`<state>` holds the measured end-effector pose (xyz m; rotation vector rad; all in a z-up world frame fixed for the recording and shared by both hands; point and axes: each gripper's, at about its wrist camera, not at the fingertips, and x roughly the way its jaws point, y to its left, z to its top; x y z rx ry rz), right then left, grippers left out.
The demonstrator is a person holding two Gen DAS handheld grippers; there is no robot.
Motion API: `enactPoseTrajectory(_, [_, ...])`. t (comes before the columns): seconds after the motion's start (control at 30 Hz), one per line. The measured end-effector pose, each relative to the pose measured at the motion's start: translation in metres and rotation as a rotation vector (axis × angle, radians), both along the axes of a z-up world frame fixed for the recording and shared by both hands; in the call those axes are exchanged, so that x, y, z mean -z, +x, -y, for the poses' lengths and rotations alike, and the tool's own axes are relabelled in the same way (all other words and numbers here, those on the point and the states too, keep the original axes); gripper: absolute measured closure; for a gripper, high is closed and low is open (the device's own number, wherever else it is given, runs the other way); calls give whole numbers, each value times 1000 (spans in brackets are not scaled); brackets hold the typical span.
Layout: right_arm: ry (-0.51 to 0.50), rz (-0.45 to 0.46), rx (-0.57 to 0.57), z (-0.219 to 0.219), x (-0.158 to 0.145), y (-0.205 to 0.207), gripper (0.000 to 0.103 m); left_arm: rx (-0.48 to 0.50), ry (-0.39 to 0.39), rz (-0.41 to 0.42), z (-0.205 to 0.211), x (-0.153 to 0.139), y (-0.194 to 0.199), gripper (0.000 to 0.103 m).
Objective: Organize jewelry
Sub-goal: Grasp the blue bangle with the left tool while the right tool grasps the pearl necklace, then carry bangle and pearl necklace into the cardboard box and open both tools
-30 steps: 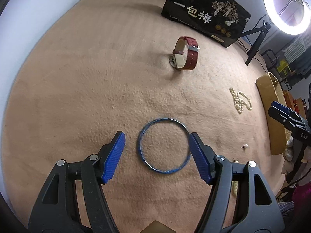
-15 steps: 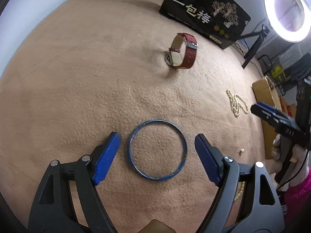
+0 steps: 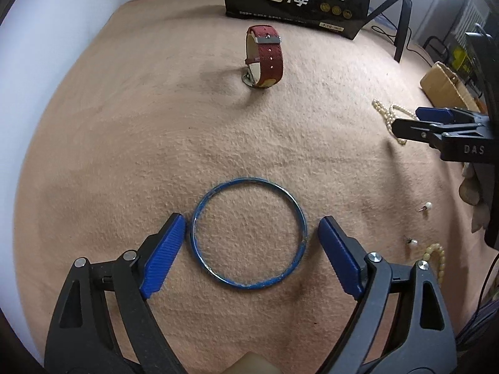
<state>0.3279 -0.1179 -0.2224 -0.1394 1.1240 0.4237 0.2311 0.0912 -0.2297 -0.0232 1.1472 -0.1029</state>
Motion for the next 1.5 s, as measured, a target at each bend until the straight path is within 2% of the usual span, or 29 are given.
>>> enactPoseTrajectory(0.27, [-78,6,-34,-10,7,4,9,10,41,13,5,3,0,14])
enactPoseTrajectory(0.33, [-84,4,-46,-11,7,3,12,10,41,14,5,2,1,14])
enactPoseTrajectory(0.43, [-83,6,-75,-14,3,0,28,12,41,16,4,2,0,15])
enactPoseTrajectory(0.5, [-79,4,-88,-16,1,-2,50,10,40,17,3,1,0,19])
enactPoseTrajectory(0.57, [-77,0,-95,-16,-2,-3,66,4,34,17,0,0,0,23])
enactPoseTrajectory(0.63, [-79,0,-99,-17,-2,-3,74,-2,27,18,-3,-1,-1,28])
enactPoseTrajectory(0.77, [-86,2,-109,-19,-4,-5,93,-3,12,17,-7,-3,-2,28])
enactPoseTrajectory(1.0, [-54,-1,-102,-16,-9,-10,98,-3,4,13,-8,-5,-5,28])
enactPoseTrajectory(1.23, [-13,8,-94,-9,-19,-14,98,-1,9,9,-8,-9,-8,29])
enactPoseTrajectory(1.5, [44,49,-92,3,-45,-23,98,-4,7,38,-9,-25,-13,29])
